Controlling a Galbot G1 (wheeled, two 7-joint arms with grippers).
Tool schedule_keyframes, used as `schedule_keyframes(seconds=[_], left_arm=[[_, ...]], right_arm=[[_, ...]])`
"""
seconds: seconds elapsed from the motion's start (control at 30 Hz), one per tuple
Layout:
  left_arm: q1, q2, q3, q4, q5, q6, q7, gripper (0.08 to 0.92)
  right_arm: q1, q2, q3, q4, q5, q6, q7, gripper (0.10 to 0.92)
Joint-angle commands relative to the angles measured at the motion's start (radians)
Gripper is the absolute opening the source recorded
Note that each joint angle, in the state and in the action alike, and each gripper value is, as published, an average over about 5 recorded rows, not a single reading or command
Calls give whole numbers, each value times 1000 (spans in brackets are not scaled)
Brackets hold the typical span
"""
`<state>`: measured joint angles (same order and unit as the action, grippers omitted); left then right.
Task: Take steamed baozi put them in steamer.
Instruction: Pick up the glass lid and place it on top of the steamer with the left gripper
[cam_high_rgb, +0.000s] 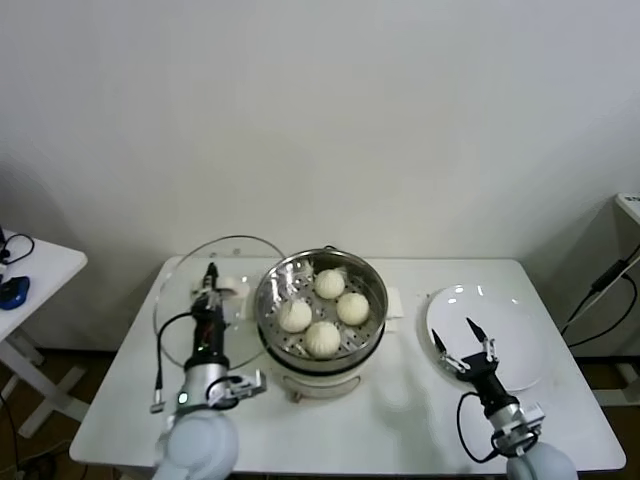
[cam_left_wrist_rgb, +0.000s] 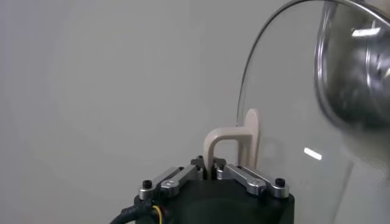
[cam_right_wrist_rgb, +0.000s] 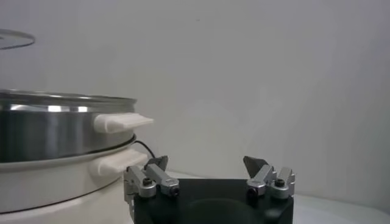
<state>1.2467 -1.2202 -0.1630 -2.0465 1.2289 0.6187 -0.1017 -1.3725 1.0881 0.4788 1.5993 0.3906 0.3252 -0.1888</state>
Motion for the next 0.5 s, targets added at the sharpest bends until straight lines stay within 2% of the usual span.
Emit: schedule_keyframes(seconds=[0.03,0.23,0.5], left_arm=[[-293,37,331,87,-14,167,80,154],[-353,14,392,122,18,167,136,154],[-368,-62,424,206,41,167,168,154]], right_arm=[[6,11,-3,-3,-20,-4,2,823],[15,6,-7,-8,-20,-8,5,823],[19,-12,7,-25,-17,-3,5,823]])
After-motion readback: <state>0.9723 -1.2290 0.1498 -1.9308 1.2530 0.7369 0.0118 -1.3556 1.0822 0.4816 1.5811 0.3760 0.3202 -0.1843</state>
